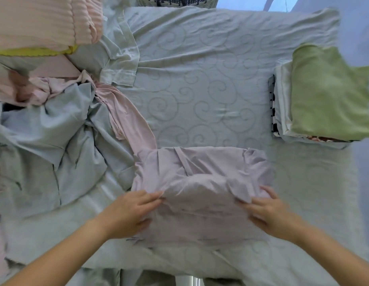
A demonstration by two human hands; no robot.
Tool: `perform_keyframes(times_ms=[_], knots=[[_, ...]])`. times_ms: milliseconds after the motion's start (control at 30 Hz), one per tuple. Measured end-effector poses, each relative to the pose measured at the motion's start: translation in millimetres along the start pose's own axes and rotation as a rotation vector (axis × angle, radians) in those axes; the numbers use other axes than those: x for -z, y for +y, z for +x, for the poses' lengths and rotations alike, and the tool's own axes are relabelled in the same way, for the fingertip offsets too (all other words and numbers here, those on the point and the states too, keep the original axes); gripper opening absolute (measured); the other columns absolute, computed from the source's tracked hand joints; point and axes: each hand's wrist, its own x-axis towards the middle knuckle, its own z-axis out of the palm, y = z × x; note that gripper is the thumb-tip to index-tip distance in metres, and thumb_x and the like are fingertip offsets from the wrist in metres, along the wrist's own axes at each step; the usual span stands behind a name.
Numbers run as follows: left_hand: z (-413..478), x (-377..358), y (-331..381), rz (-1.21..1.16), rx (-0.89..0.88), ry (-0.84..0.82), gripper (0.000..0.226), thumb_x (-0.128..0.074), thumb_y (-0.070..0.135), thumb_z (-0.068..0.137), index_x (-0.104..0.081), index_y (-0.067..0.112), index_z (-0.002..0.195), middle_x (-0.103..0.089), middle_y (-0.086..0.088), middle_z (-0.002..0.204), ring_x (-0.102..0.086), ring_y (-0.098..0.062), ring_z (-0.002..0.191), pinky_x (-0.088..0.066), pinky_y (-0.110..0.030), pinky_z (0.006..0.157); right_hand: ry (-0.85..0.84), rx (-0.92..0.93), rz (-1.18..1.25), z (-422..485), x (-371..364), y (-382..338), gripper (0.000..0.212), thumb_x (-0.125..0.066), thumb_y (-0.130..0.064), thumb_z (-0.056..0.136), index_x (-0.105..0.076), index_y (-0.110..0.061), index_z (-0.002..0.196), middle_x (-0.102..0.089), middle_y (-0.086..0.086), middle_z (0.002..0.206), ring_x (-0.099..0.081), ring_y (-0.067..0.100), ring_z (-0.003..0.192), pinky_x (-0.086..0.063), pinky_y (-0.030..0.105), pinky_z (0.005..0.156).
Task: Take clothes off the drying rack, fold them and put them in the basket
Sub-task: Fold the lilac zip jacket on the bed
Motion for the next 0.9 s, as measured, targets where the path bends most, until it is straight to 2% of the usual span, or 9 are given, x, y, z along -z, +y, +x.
perform_keyframes(times_ms=[67,167,233,333,433,567,700,800,900], knots=[[-18.8,-26.2,1.8,0.079,-0.057,-0.169,0.061,-0.06,0.04,0.075,-0.045,0.031,0.133,-0.01,0.015,0.157,-0.055,-0.016,0.101,-0.051,-0.028,0.073,-0.188,0.01,-0.103,-26.3,-30.7,-12.3,0.064,-0.068,-0.045,0.069,-0.051,-0.039,0.13,-0.059,-0.002,0.132,-0.059,0.021,0.116,-0.014,0.043,0.111],[-32.2,-50.4,8.0,0.084,-0.054,-0.25,0.06,-0.065,0.045,0.073,-0.047,0.04,0.13,-0.035,0.009,0.151,-0.059,-0.017,0.106,-0.052,-0.028,0.079,-0.356,-0.02,-0.123,-44.2,-59.8,-27.7,0.08,-0.08,-0.049,0.055,-0.05,-0.045,0.129,-0.045,0.009,0.146,-0.053,0.028,0.126,-0.019,0.05,0.106],[-25.9,-56.3,17.2,0.051,0.003,-0.211,0.054,-0.062,0.048,0.076,-0.05,0.038,0.128,-0.048,0.004,0.142,-0.059,-0.018,0.11,-0.047,-0.029,0.089,-0.336,-0.077,-0.084,-44.9,-64.7,-37.4,0.069,-0.075,-0.052,0.063,-0.049,-0.042,0.126,-0.048,0.008,0.144,-0.053,0.022,0.127,-0.017,0.049,0.11],[-4.6,-65.5,28.4,0.051,0.138,-0.137,0.063,-0.053,0.056,0.082,-0.042,0.034,0.14,-0.044,0.001,0.146,-0.049,-0.026,0.127,-0.043,-0.044,0.102,-0.267,-0.204,-0.04,-38.6,-68.9,-44.6,0.064,-0.055,-0.059,0.078,-0.044,-0.036,0.136,-0.039,0.006,0.151,-0.039,0.022,0.138,-0.009,0.047,0.117],[21.8,-71.2,31.5,0.102,0.296,-0.16,0.072,-0.034,0.07,0.085,-0.027,0.036,0.148,-0.032,-0.001,0.154,-0.032,-0.036,0.138,-0.038,-0.064,0.097,-0.244,-0.263,-0.062,-22.4,-74.6,-44.2,0.076,-0.045,-0.067,0.082,-0.032,-0.034,0.148,-0.025,0.01,0.157,-0.021,0.028,0.144,-0.016,0.053,0.111],[57.6,-83.6,33.1,0.099,0.538,-0.154,0.07,-0.02,0.072,0.088,-0.017,0.041,0.15,-0.022,-0.002,0.158,-0.024,-0.042,0.14,-0.031,-0.073,0.093,-0.246,-0.368,-0.09,17.5,-78.0,-42.5,0.08,-0.031,-0.078,0.083,-0.024,-0.036,0.151,-0.019,0.009,0.159,-0.014,0.034,0.145,-0.013,0.056,0.109],[64.2,-118.1,38.0,0.092,0.591,-0.222,0.083,-0.024,0.08,0.075,0.002,0.048,0.147,0.004,-0.002,0.16,0.006,-0.044,0.143,-0.013,-0.08,0.095,-0.358,-0.378,-0.11,39.0,-100.4,-44.1,0.1,-0.043,-0.087,0.065,-0.022,-0.037,0.15,-0.02,0.008,0.158,-0.02,0.042,0.14,-0.016,0.064,0.101],[44.8,-138.6,46.5,0.1,0.59,-0.302,0.1,-0.054,0.083,0.06,-0.025,0.042,0.146,-0.018,-0.004,0.158,-0.016,-0.049,0.138,-0.029,-0.081,0.085,-0.42,-0.375,-0.099,30.9,-124.2,-41.6,0.127,-0.071,-0.081,0.042,-0.017,-0.039,0.15,-0.029,0.008,0.154,-0.025,0.044,0.136,-0.025,0.07,0.099],[33.4,-147.1,49.1,0.111,0.572,-0.313,0.113,-0.065,0.083,0.049,-0.029,0.039,0.147,-0.022,-0.006,0.157,-0.019,-0.051,0.138,-0.03,-0.081,0.086,-0.438,-0.375,-0.095,28.8,-129.2,-38.8,0.14,-0.076,-0.079,0.036,-0.008,-0.037,0.152,-0.027,0.009,0.155,-0.023,0.045,0.137,-0.029,0.073,0.097]])
